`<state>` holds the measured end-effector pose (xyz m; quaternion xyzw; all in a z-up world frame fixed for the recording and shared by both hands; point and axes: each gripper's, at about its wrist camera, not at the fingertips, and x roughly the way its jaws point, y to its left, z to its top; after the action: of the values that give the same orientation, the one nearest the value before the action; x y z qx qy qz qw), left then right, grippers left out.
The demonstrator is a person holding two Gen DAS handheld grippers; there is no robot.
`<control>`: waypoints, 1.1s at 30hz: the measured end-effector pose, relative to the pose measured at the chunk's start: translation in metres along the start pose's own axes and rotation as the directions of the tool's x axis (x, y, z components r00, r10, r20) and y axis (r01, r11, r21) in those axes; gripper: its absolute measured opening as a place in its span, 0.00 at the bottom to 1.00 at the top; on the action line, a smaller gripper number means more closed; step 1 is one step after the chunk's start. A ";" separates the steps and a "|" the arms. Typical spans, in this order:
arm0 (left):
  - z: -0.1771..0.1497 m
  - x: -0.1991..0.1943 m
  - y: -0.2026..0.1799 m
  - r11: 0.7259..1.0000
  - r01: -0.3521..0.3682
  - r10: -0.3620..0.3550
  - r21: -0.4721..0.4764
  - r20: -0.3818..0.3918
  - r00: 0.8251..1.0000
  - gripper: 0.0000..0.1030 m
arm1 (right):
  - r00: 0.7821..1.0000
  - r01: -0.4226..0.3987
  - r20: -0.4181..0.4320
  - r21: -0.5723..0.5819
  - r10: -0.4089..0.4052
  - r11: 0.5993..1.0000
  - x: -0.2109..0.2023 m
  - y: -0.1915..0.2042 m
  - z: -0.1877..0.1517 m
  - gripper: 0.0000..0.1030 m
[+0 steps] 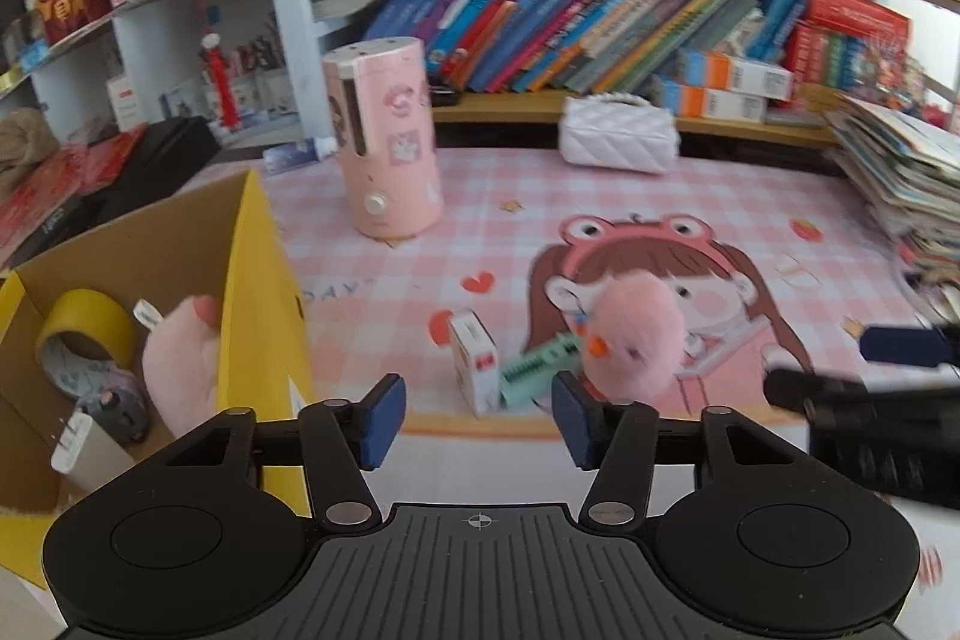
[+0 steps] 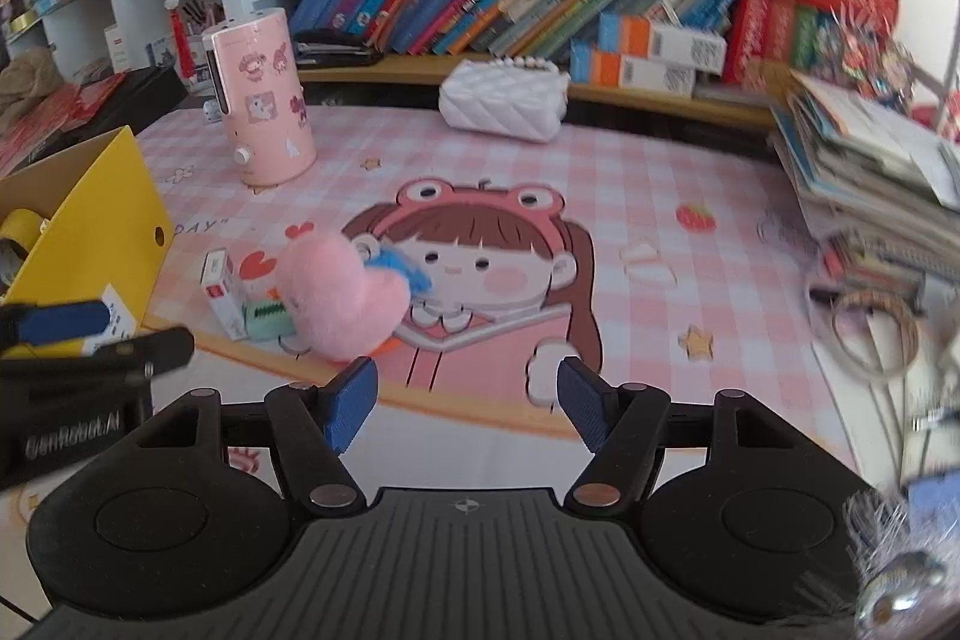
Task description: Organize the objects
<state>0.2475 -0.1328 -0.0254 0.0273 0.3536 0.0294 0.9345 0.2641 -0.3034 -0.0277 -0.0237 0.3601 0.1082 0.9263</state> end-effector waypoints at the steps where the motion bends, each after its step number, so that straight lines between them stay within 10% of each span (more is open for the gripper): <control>1: 0.002 0.005 0.001 1.000 -0.007 0.007 -0.012 -0.006 1.000 0.48 | 1.000 -0.012 0.003 -0.026 0.012 1.000 0.002 0.000 0.001 0.64; 11: 0.011 0.062 -0.001 0.991 -0.059 0.046 -0.117 -0.109 0.993 0.37 | 0.990 -0.077 0.072 -0.451 0.122 0.889 0.021 0.031 -0.013 0.64; 27: 0.015 0.089 0.002 0.983 -0.075 0.050 -0.165 -0.152 0.987 0.12 | 0.973 -0.114 0.070 -0.685 0.221 0.719 0.080 0.059 -0.008 0.62; 33: 0.018 0.065 0.006 0.984 -0.054 0.035 -0.171 -0.112 0.993 0.12 | 0.972 -0.126 0.061 -0.675 0.225 0.727 0.085 0.056 -0.004 0.49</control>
<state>0.3080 -0.1229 -0.0544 -0.0483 0.3994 0.0826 0.9118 0.3103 -0.2334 -0.0860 -0.3111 0.2331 0.3184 0.8646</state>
